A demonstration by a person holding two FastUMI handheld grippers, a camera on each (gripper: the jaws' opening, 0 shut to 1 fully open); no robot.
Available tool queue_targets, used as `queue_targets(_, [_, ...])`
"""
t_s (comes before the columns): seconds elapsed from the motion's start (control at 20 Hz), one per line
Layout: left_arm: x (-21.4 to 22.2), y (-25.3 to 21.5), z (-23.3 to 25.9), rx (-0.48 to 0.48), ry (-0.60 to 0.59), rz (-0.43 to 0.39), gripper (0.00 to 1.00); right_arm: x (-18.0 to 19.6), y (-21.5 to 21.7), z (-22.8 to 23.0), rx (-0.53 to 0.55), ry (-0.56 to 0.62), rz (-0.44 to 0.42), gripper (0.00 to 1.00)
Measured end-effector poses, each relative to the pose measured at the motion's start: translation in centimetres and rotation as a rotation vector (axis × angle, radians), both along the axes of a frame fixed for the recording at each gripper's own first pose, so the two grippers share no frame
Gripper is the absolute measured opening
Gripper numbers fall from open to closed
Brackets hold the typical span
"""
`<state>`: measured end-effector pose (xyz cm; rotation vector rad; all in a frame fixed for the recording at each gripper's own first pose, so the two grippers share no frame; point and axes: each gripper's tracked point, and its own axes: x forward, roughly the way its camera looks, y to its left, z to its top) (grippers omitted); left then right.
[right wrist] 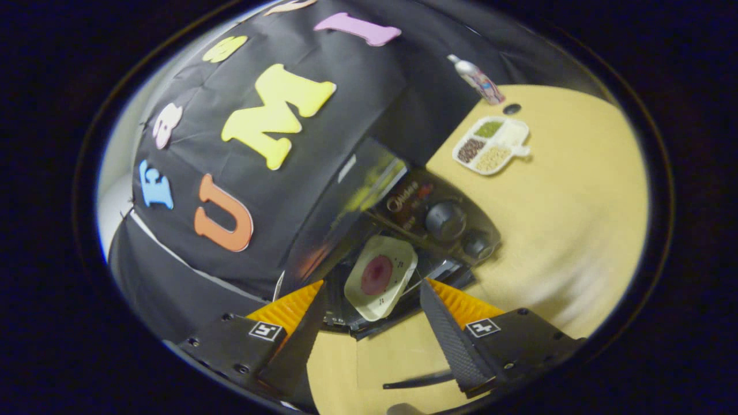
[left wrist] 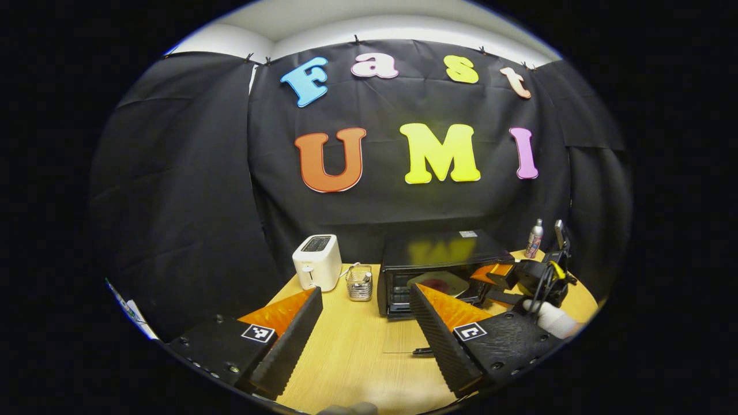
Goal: Open the electric oven with the left hand, put the food in, and close the electric oven.
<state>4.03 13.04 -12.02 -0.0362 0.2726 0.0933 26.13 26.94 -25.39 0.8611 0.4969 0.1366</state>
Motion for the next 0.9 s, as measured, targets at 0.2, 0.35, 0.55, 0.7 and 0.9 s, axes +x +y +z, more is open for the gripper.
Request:
queue_targets(0.2, [-1.2, -1.1, 1.0, -0.003, -0.040, -0.046, 0.97, -3.9, -5.3, 4.3, -0.182, -0.060, -0.017, 0.94])
queue_targets(0.35, [-1.9, -1.8, 1.5, -0.008, -0.075, -0.072, 0.97, -7.4, -8.2, 6.8, -0.315, -0.106, -0.024, 0.94])
queue_targets(0.55, [-2.4, -2.9, 1.3, -0.047, -0.110, -0.114, 0.97, -12.4, -13.4, 10.1, -0.491, -0.147, -0.067, 0.94])
queue_targets(0.7, [-2.3, -4.3, 0.3, -0.050, -0.106, -0.136, 0.96, -15.1, -16.6, 12.1, -0.591, -0.184, -0.104, 1.00])
queue_targets(0.9, [-2.3, -6.6, -1.1, -0.075, -0.087, -0.134, 0.97, -17.9, -19.9, 13.8, -0.715, -0.225, -0.112, 1.00])
